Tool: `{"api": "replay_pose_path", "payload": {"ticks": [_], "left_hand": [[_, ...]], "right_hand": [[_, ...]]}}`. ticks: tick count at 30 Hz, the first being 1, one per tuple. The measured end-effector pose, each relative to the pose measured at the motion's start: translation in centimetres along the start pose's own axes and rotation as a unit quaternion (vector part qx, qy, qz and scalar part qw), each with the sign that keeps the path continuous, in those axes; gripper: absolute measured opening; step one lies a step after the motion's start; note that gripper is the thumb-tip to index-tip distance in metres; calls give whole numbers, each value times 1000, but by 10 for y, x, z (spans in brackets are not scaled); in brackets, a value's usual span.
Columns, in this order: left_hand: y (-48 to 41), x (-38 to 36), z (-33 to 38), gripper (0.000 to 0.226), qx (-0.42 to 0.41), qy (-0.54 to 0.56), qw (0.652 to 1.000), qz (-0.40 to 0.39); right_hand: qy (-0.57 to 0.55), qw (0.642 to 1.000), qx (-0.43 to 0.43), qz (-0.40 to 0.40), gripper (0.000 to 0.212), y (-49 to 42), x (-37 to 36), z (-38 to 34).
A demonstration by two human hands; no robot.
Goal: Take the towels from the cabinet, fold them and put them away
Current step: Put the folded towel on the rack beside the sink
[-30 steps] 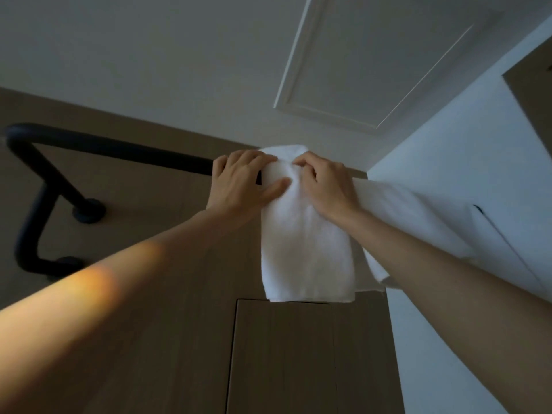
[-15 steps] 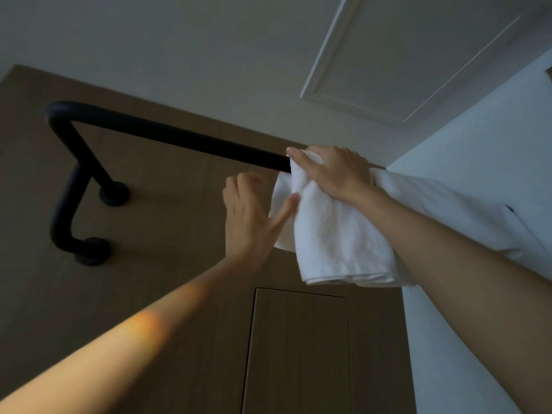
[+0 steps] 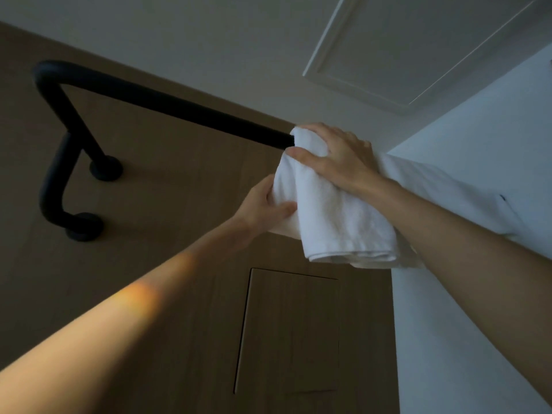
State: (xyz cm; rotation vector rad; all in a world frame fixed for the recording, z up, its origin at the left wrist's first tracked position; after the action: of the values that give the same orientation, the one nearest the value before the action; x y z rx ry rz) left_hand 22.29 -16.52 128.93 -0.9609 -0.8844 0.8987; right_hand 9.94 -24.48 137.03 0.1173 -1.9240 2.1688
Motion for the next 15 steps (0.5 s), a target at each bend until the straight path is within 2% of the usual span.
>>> {"api": "replay_pose_path", "payload": {"ticks": [3, 10, 15], "left_hand": [[15, -7, 2, 43, -7, 15, 1000, 20], [46, -19, 17, 66, -20, 91, 996, 4], [56, -24, 22, 48, -20, 25, 999, 36]], "right_hand": [[-12, 1000, 5, -4, 70, 18, -4, -3], [-23, 999, -13, -31, 70, 53, -16, -3], [-81, 994, -59, -48, 64, 60, -21, -2]]}}
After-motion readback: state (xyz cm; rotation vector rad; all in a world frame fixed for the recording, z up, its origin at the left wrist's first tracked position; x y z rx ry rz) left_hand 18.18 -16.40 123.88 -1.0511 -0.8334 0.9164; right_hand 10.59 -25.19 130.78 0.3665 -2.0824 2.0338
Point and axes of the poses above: each hand's wrist, its own y-axis away from the middle knuckle, its own x-axis out of the back of the hand, z = x × y, the point moved 7 cm from there along -y, towards the middle knuckle, and after that the axes turned 3 degrees about -x, right-handed, at the moved point
